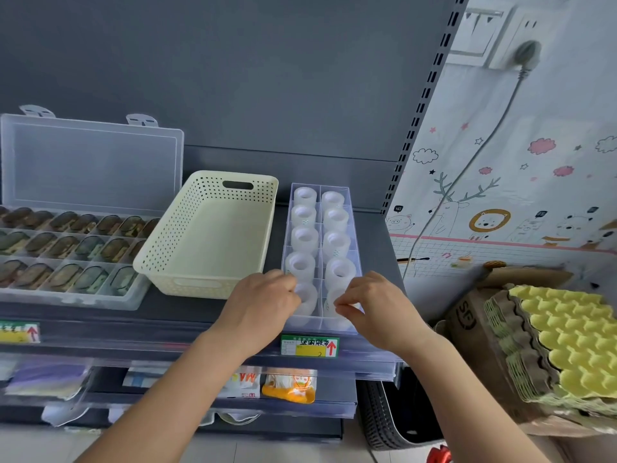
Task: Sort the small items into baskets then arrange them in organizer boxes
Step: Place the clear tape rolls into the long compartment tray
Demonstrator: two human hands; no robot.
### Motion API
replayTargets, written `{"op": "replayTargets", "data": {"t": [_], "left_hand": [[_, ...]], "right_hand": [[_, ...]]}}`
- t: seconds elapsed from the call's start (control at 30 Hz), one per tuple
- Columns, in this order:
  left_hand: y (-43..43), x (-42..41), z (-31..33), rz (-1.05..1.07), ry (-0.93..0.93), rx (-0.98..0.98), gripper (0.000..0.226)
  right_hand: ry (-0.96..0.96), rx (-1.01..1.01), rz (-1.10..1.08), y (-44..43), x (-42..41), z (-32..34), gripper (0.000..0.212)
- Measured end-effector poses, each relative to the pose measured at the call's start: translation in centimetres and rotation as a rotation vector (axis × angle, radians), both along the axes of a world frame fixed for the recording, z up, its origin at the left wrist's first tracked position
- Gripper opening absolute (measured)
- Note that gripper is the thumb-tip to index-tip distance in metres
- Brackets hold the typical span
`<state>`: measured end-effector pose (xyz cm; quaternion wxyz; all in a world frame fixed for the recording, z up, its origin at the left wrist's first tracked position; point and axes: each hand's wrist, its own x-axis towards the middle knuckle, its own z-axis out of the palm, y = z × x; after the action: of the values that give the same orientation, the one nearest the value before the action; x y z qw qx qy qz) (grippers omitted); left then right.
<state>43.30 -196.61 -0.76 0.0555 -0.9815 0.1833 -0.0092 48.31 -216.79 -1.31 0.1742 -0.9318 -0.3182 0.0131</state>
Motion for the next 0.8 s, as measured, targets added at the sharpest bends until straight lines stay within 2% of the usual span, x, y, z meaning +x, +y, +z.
{"op": "replayTargets", "data": {"t": [0.33, 0.43, 0.53, 0.67, 0.73, 0.8], "left_hand": [[-0.5, 0.1, 0.7, 0.024, -0.051, 0.029, 0.038], [-1.4, 0.0, 1.3, 0.056, -0.007, 0.090, 0.019], [-1.6, 0.2, 1.1, 0.136, 0.060, 0.133, 0.029], [-1.3, -0.1, 0.5, 0.159, 0.035, 0.081, 0.029], [-0.7, -0.4, 0.1, 0.130, -0.057, 0.009, 0.018], [0.1, -0.5, 0.0, 0.131, -0.138, -0.060, 0.021]], "right_hand": [[-0.010, -0.013, -0.019, -0.1, -0.1, -0.2, 0.022], [-0.026, -0.009, -0.011, -0.1, -0.1, -0.4, 0.022], [-0.049, 0.010, -0.004, -0.1, -0.1, -0.6, 0.021], [-0.097, 0.081, -0.033, 0.0, -0.1, -0.7, 0.017], [-0.153, 0.110, -0.052, 0.2, 0.1, -0.8, 0.013], [-0.205, 0.131, -0.064, 0.7, 0.4, -0.8, 0.010]]}}
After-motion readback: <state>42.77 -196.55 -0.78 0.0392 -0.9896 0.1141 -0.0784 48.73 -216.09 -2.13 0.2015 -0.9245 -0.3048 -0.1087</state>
